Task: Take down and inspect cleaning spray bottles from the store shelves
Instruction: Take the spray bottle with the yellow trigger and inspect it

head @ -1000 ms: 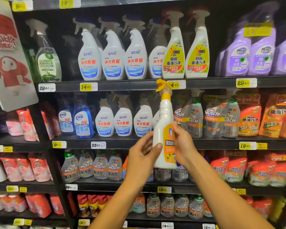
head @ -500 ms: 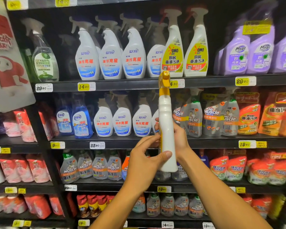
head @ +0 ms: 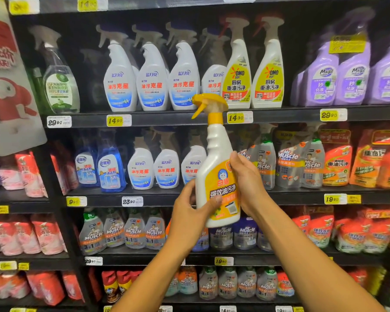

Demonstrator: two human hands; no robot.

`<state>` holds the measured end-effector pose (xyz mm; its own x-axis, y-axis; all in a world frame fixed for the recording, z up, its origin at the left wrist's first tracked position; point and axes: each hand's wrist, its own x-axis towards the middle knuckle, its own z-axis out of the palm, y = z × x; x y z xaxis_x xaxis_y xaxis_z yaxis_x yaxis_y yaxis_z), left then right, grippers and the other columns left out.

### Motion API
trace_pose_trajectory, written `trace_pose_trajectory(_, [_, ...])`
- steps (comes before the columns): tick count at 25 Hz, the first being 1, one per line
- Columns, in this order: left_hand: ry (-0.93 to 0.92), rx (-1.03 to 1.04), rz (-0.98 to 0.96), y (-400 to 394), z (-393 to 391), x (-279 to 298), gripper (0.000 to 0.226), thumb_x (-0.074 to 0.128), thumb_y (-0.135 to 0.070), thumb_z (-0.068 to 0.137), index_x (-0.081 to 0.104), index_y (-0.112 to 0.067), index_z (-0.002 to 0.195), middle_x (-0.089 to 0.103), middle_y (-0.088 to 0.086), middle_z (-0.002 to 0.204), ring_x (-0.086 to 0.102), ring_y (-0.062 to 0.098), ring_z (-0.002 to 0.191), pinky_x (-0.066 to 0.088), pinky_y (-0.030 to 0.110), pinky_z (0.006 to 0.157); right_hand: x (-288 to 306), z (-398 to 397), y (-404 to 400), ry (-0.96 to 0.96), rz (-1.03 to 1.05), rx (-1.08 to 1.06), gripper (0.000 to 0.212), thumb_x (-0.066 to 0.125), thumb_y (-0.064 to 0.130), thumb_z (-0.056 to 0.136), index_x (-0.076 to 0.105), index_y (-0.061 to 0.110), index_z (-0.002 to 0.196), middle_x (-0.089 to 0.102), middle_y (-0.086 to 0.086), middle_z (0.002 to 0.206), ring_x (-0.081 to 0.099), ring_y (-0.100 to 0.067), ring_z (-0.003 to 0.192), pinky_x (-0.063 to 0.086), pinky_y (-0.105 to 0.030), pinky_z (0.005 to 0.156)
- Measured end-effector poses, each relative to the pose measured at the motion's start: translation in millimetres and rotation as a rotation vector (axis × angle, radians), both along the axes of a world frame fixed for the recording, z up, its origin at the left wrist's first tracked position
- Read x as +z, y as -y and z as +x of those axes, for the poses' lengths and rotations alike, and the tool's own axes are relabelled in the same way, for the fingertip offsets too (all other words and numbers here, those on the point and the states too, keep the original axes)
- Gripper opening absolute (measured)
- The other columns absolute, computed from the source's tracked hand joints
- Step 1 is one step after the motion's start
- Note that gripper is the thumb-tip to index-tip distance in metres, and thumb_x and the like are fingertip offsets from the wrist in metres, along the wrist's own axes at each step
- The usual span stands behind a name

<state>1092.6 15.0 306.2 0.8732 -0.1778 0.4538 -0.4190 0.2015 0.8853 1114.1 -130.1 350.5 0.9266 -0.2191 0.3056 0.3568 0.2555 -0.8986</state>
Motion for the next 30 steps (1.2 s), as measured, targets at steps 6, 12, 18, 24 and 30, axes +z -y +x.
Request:
trace_pose_trajectory(6, [-0.127, -0.193, -0.14, -33, 33, 14, 0.04, 0.072, -0.012, 0.072, 0.065, -0.009, 0.111, 0.076, 0.008, 0.102, 0.073, 0.024, 0.094, 0.061, 0.035, 0.075, 20, -22, -8, 0.123, -0.231, -0.063, 0.032, 0.064, 0.035, 0.088, 0.059, 0.013, 0.111, 0.077, 0.003, 0.083, 0.074, -0.013, 0.076, 0.058, -0.025, 0.061])
trace_pose_trajectory(12, [-0.16, -0.259, -0.166, -49, 39, 17, 0.043, 0.074, -0.011, 0.071, 0.066, -0.008, 0.113, 0.075, 0.012, 0.107, 0.072, 0.027, 0.097, 0.06, 0.034, 0.074, 29, -34, -19, 0.134, -0.298, -0.027, 0.035, 0.064, 0.04, 0.085, 0.058, 0.02, 0.114, 0.078, 0.003, 0.087, 0.075, -0.013, 0.079, 0.057, -0.022, 0.061])
trace_pose_trajectory(18, [-0.238, -0.363, -0.304, -55, 43, 29, 0.042, 0.073, -0.011, 0.074, 0.065, -0.005, 0.116, 0.072, 0.017, 0.111, 0.071, 0.033, 0.1, 0.06, 0.039, 0.073, 29, -42, -23, 0.077, -0.342, 0.149, 0.053, 0.068, 0.031, 0.085, 0.048, 0.036, 0.134, 0.075, 0.0, 0.111, 0.073, -0.022, 0.099, 0.059, -0.029, 0.071])
trace_pose_trajectory(24, [-0.093, -0.389, -0.19, -54, 55, 87, 0.046, 0.073, -0.015, 0.074, 0.062, -0.005, 0.118, 0.073, 0.014, 0.11, 0.072, 0.03, 0.098, 0.06, 0.036, 0.07, 70, -37, -22, 0.179, -0.323, -0.017, 0.041, 0.068, 0.017, 0.086, 0.053, 0.018, 0.125, 0.078, 0.0, 0.1, 0.075, -0.017, 0.089, 0.058, -0.024, 0.065])
trace_pose_trajectory(30, [0.077, -0.415, 0.017, -43, 69, 167, 0.044, 0.075, -0.021, 0.071, 0.065, -0.013, 0.113, 0.076, 0.004, 0.105, 0.074, 0.02, 0.093, 0.058, 0.025, 0.067, 130, -35, -11, 0.295, -0.298, -0.15, 0.027, 0.064, 0.006, 0.092, 0.058, 0.015, 0.118, 0.078, 0.001, 0.091, 0.075, -0.014, 0.08, 0.057, -0.023, 0.06])
